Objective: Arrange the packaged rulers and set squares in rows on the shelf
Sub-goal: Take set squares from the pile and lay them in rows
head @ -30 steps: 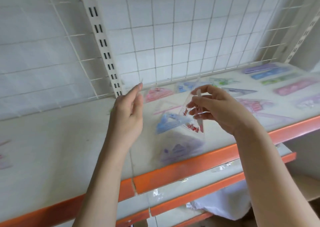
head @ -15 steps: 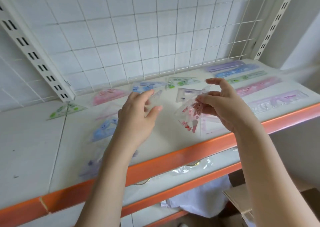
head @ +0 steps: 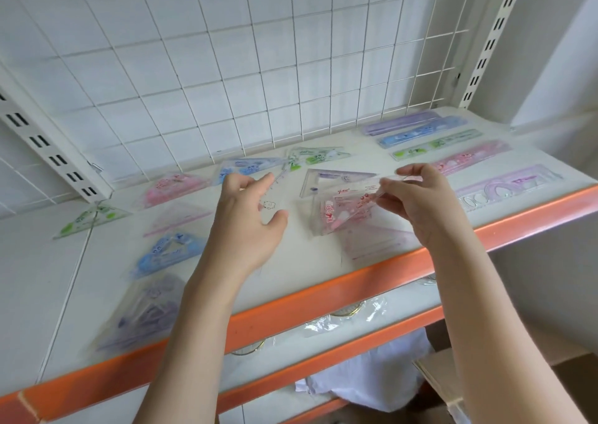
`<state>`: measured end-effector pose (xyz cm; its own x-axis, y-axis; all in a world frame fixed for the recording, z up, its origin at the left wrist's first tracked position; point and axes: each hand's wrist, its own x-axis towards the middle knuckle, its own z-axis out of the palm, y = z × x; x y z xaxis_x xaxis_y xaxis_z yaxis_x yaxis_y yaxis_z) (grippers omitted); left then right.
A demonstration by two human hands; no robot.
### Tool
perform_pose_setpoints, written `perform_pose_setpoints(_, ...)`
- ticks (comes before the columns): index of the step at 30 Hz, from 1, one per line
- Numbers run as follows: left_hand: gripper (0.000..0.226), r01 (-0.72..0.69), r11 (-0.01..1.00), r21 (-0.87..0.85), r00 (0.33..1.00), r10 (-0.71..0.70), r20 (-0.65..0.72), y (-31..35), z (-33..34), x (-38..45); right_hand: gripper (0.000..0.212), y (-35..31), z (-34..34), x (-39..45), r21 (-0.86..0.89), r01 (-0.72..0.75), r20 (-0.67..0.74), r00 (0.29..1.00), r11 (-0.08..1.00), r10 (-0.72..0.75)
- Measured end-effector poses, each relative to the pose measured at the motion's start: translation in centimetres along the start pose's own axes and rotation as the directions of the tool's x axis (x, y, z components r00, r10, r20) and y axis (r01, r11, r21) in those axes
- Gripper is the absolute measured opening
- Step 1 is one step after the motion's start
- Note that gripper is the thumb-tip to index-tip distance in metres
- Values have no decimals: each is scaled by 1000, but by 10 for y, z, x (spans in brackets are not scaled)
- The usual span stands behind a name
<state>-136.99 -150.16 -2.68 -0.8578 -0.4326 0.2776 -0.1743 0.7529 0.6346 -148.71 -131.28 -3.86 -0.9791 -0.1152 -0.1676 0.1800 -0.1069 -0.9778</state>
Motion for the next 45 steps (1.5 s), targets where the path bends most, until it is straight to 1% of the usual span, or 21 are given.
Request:
perform_pose_setpoints(2, 56, -6, 1000, -10, 1000, 6, -7, 1, 0, 5, 22, 4, 5, 1, -46, -5, 0, 1000, 999, 5)
perform_pose_setpoints(3, 55, -11, 1000, -19, 1000, 11, -11, 1, 0, 8, 21, 6, 7, 1, -118, 16, -8, 1000, 993, -17)
perform_pose_setpoints(4, 54, -20, 999, -31, 1000, 19, -13, 2, 0, 11, 20, 8, 8, 1, -249, 57, -18, 998, 967, -64)
perform_pose_setpoints(6, 50, -44, 998, -47, 999, 44, -8, 2, 2, 16, 25, 11, 8, 1, -532, 137, -17, 985, 835, -172)
perform_pose_setpoints(7, 48, -60, 997, -49, 998, 60, -5, 2, 4, 19, 28, 12, 7, 1, -619, 155, -10, 979, 770, -205)
perform_pose_setpoints(9, 45, -93, 995, -44, 996, 93, 4, 4, 6, 27, 36, 13, 4, 4, -719, 141, -10, 977, 680, -213)
perform_pose_setpoints(12, 42, -159, 987, 3, 986, 158, 47, 10, 11, 47, 47, 14, -1, 7, -834, 52, -41, 987, 549, -155)
perform_pose_setpoints(13, 42, -180, 984, 13, 981, 179, 70, 13, 15, 55, 50, 14, -3, 7, -855, 40, -49, 986, 518, -157)
perform_pose_setpoints(15, 44, -213, 976, 37, 969, 207, 132, 20, 26, 73, 51, 13, -7, 7, -867, 45, -57, 981, 496, -188)
perform_pose_setpoints(18, 49, -247, 968, 54, 940, 225, 255, 28, 48, 98, 47, 13, -12, 9, -868, 58, -58, 975, 494, -217)
perform_pose_setpoints(21, 55, -243, 967, 75, 902, 197, 385, 34, 69, 115, 41, 14, -16, 11, -864, 73, -52, 971, 498, -234)
perform_pose_setpoints(23, 57, -253, 962, 103, 876, 183, 446, 36, 81, 120, 38, 16, -17, 10, -864, 92, -39, 968, 495, -249)
perform_pose_setpoints(26, 60, -277, 954, 116, 842, 182, 509, 36, 93, 121, 36, 16, -19, 9, -844, 114, -38, 962, 525, -269)
perform_pose_setpoints(30, 62, -240, 968, 79, 820, 159, 550, 35, 95, 122, 34, 14, -21, 8, -829, 135, -35, 956, 543, -291)
perform_pose_setpoints(33, 57, -239, 968, 73, 822, 161, 547, 34, 90, 121, 32, 12, -15, 5, -826, 159, -19, 951, 541, -309)
perform_pose_setpoints(37, 45, -266, 958, 111, 860, 183, 476, 27, 66, 112, 28, 11, 8, 0, -822, 226, 43, 940, 523, -339)
perform_pose_setpoints(41, 38, -240, 960, 143, 911, 172, 376, 6, 22, 85, 25, 11, 51, -11, -784, 349, 168, 916, 513, -365)
perform_pose_setpoints(45, 34, -136, 972, 193, 955, 77, 287, -30, -23, 48, 24, 15, 108, -34, -755, 461, 335, 883, 467, -329)
